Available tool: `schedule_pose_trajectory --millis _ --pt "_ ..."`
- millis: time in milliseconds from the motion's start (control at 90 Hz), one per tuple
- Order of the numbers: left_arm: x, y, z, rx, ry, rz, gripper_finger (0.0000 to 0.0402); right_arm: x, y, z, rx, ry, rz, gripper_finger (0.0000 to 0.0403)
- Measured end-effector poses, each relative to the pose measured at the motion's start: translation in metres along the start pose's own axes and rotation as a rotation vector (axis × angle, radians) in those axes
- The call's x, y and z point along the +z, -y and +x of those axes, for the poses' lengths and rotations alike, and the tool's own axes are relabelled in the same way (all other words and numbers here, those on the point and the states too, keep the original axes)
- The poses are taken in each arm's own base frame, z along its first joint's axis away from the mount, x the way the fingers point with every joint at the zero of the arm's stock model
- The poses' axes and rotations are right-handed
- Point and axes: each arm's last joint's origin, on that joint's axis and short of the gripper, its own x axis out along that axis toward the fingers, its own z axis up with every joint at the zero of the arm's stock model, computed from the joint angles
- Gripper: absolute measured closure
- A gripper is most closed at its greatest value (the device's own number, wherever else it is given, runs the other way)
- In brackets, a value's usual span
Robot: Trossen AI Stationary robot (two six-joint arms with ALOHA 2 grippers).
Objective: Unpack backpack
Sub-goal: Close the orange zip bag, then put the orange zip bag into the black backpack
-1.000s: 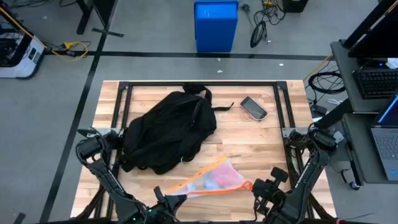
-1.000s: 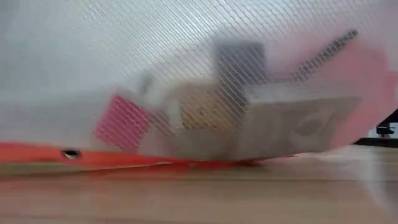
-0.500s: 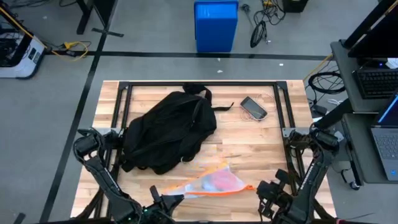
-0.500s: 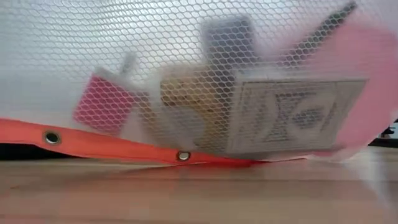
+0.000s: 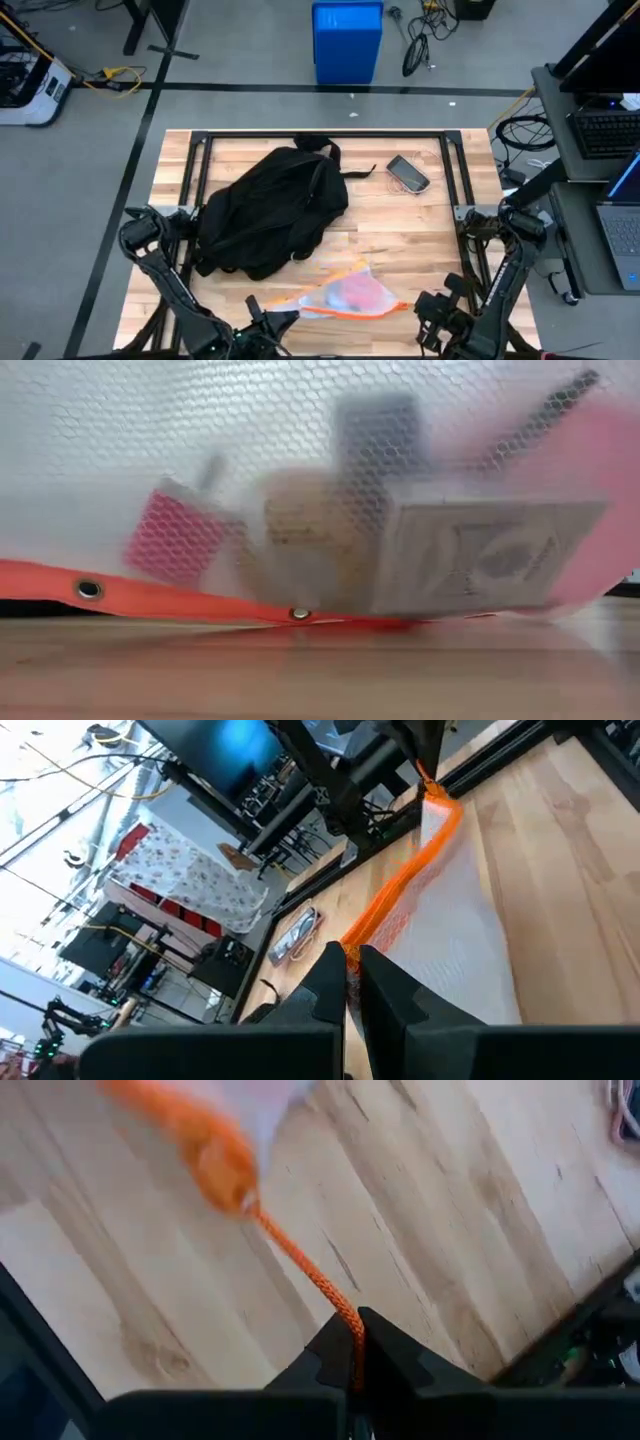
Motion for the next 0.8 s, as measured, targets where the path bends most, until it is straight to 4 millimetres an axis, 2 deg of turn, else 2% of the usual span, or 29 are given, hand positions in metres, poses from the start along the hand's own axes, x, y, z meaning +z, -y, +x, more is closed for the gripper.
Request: schedule_pose_trajectory --millis 178,300,433,600,700,800 --pt "-0.001 -0.002 0.012 -0.006 -0.021 -0.002 0.0401 0.001 -0.001 -0.005 0.062 0.134 -0.03 0.0374" --pt "-0.001 -0.004 0.018 0.005 -0.032 -0.002 0.0401 0.003 -0.004 -0.007 0.108 0.228 -0.038 0.0326" --pt "-0.001 -0.007 0.029 0.0 -0.049 -0.004 0.0401 0.012 -0.023 -0.01 0.25 0.372 -0.063 0.0267" --pt "0.004 -0.015 0.047 -0.028 -0.069 -0.025 0.0401 0.042 -0.052 -0.011 0.377 0.588 -0.096 0.0202" --pt "0.008 -0.02 0.056 -0.053 -0.074 -0.025 0.0401 0.065 -0.069 0.002 0.381 0.639 -0.131 0.0175" --pt "0.013 -0.025 0.062 -0.068 -0.075 -0.026 0.0401 0.085 -0.076 0.019 0.335 0.651 -0.142 0.0157"
